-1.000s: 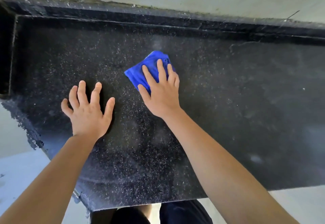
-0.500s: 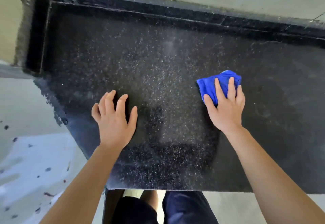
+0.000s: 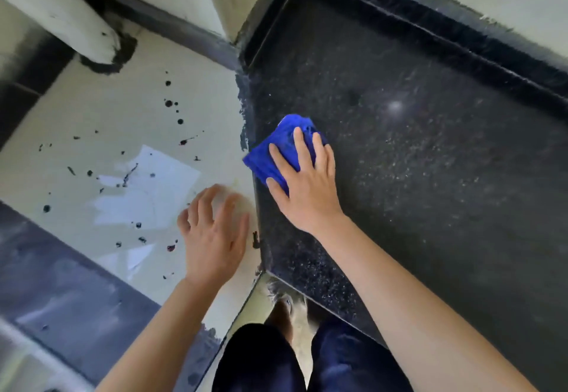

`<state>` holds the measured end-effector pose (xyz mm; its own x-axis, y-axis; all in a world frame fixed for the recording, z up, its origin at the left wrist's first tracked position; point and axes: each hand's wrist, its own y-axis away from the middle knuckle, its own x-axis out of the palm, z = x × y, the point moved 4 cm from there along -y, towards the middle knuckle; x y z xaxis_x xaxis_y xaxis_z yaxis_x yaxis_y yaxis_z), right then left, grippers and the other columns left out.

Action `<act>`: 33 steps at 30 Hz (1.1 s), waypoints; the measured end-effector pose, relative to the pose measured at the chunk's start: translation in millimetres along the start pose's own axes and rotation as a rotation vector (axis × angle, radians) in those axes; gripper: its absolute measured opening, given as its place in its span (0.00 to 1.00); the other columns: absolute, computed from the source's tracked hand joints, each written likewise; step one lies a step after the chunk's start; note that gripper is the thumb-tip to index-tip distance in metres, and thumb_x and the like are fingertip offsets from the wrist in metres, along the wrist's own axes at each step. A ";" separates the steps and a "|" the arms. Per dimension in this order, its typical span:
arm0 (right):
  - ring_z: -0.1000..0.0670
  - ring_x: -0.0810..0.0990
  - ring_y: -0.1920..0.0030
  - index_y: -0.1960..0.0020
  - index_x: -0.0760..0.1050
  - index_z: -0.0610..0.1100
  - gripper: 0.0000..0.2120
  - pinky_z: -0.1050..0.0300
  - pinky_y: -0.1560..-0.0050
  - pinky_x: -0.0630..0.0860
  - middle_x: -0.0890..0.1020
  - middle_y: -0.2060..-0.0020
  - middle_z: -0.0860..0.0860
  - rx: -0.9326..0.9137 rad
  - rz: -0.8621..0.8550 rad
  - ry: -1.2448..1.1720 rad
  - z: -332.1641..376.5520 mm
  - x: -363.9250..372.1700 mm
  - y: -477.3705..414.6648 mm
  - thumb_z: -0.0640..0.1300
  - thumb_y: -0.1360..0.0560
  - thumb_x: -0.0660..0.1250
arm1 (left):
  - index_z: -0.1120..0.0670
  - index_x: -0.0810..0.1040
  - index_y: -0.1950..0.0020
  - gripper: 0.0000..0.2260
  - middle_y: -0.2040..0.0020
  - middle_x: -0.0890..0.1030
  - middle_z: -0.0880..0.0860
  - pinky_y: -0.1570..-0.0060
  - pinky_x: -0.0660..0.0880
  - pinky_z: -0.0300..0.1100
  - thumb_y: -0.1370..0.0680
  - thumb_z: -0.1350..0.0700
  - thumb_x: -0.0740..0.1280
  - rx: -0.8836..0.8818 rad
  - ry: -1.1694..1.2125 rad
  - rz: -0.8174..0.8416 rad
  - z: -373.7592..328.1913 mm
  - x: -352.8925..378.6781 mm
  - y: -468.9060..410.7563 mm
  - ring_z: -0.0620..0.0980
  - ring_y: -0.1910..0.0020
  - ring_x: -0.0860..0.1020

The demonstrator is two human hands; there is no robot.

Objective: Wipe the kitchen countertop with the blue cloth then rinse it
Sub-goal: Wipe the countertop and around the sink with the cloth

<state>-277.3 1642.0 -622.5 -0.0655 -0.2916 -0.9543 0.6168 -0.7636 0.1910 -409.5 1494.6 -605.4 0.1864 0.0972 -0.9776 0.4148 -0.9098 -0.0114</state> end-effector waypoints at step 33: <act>0.35 0.43 0.21 0.20 0.52 0.58 0.30 0.37 0.22 0.45 0.44 0.19 0.42 -0.246 0.157 0.112 67.6 7.3 -19.8 0.64 0.19 0.51 | 0.47 0.73 0.32 0.24 0.27 0.66 0.56 0.31 0.55 0.60 0.21 0.36 0.55 -0.490 -0.022 -0.063 128.6 -28.2 35.6 0.60 0.25 0.61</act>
<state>-343.0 1616.0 -617.8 0.1236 -0.3194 -0.9395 0.7845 -0.5483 0.2896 -514.5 1407.6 -605.3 0.1305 0.1323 -0.9826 0.7959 -0.6050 0.0242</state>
